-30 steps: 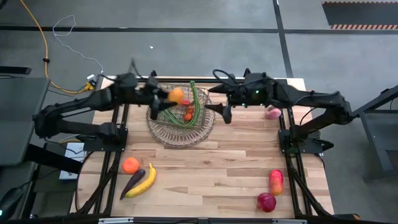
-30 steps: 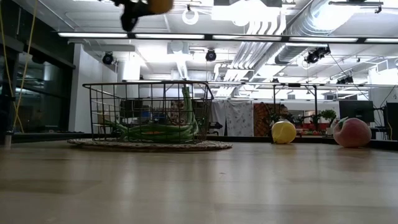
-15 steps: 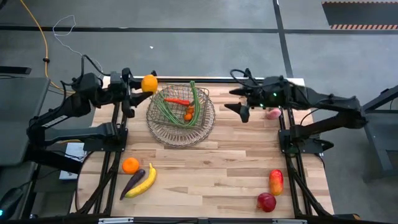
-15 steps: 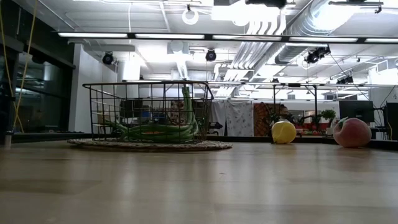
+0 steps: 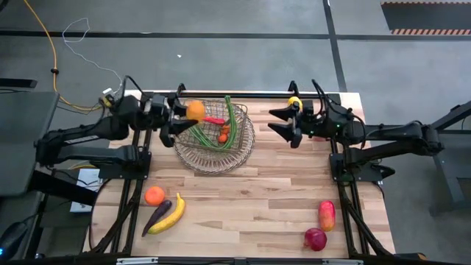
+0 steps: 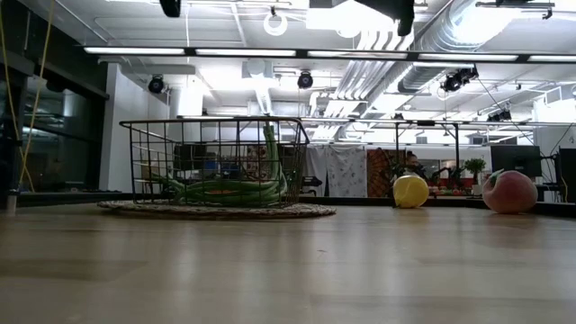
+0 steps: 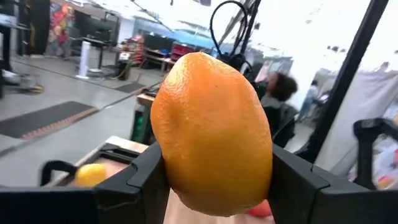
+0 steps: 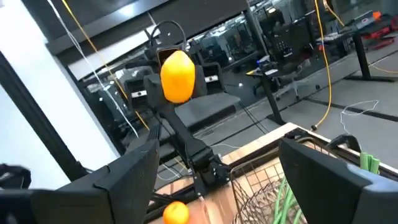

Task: Build produce basket
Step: Put the yellow lemon into the wire basket

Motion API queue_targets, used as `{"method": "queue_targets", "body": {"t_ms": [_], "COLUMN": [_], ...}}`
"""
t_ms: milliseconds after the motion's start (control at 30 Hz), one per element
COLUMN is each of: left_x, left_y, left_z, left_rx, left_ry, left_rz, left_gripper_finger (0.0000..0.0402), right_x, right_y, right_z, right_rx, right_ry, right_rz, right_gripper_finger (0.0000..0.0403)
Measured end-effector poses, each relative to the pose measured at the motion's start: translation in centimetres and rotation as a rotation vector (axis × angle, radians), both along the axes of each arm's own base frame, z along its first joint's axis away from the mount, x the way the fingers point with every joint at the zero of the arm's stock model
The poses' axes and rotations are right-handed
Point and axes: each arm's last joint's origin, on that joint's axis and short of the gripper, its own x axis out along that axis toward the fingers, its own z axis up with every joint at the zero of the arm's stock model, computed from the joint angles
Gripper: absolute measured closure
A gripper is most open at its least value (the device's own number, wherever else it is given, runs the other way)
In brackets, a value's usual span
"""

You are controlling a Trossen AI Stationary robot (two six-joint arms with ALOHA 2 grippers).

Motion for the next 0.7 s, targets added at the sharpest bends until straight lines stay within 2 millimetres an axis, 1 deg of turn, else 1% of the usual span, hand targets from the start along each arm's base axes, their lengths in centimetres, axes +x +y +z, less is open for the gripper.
{"method": "queue_targets", "body": {"t_ms": [100,200,400,567,700], "left_x": [0.4,0.7,0.9,0.9,0.9], "left_y": [-0.6,-1.0,-1.6,-1.8,-1.8], "left_z": [-1.1,-2.0,-2.2,-2.5,-2.6], "left_rx": [-0.020,-0.011,0.092,0.089,0.087], "left_ry": [-0.016,0.034,0.076,0.114,0.118], "left_rz": [-0.018,0.000,-0.018,-0.028,-0.029], "left_gripper_finger": [0.0207,0.0207,0.0206,0.0206,0.0206], "right_x": [0.0,0.0,0.0,0.0,0.0], "right_y": [0.1,0.1,0.1,0.1,0.2], "right_z": [0.5,0.6,0.4,0.3,0.3], "right_rx": [-0.034,-0.065,-0.109,-0.158,-0.161], "right_ry": [-0.009,-0.010,0.008,0.027,0.032], "right_rz": [0.018,0.030,0.028,0.029,0.044], "right_gripper_finger": [0.0084,0.0084,0.0084,0.0084,0.0084]}}
